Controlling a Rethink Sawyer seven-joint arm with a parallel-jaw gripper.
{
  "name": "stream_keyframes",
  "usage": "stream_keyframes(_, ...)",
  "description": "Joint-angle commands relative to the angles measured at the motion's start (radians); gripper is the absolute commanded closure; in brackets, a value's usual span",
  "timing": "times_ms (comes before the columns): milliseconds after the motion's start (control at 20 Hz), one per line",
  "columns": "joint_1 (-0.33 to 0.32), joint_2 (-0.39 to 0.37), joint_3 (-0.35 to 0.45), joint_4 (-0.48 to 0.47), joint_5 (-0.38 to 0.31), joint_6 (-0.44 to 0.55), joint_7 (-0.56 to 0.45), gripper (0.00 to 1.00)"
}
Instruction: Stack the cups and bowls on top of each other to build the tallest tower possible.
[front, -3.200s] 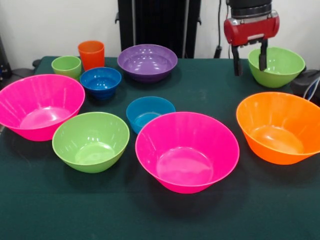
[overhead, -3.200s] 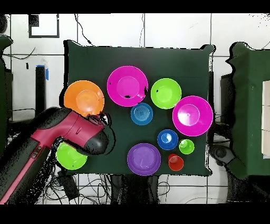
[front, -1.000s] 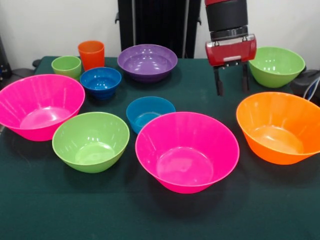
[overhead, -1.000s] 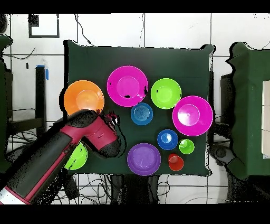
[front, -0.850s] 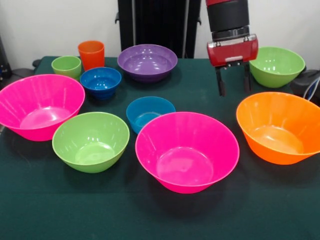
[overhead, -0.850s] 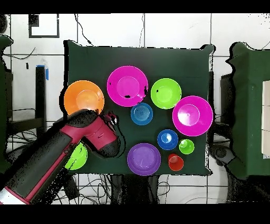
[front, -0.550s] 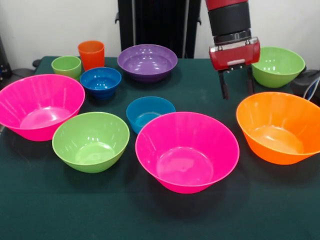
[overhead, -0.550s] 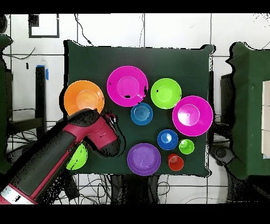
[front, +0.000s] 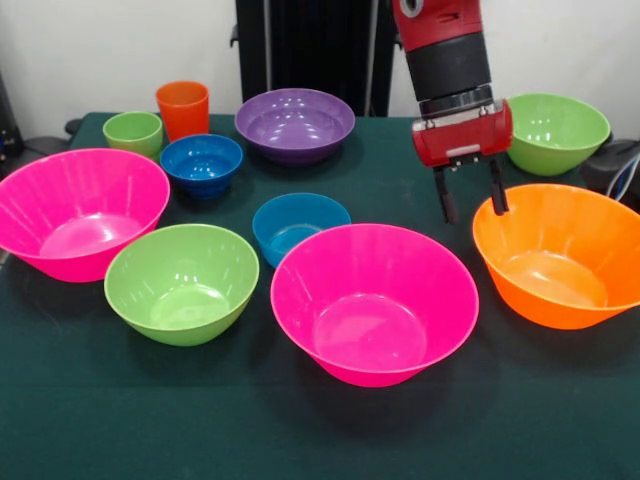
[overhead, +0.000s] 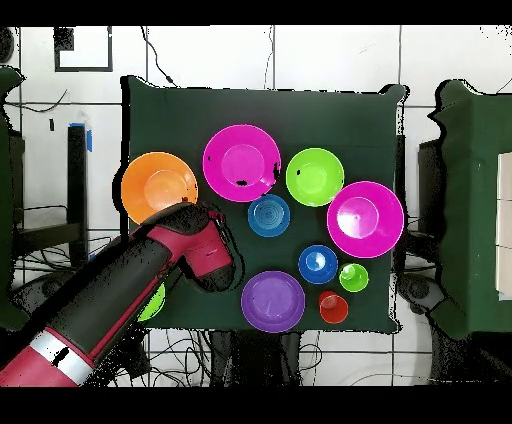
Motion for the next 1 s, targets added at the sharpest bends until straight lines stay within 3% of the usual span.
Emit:
stream_keyframes(50,-0.028,0.055,0.19,-0.037,0.092,0.12,-0.194,0.0)
stream_keyframes(500,-0.033,0.081,0.204,-0.043,0.158,0.11,-0.225,0.0)
stream_keyframes(1000,-0.03,0.096,0.217,-0.054,0.175,0.101,-0.211,0.0)
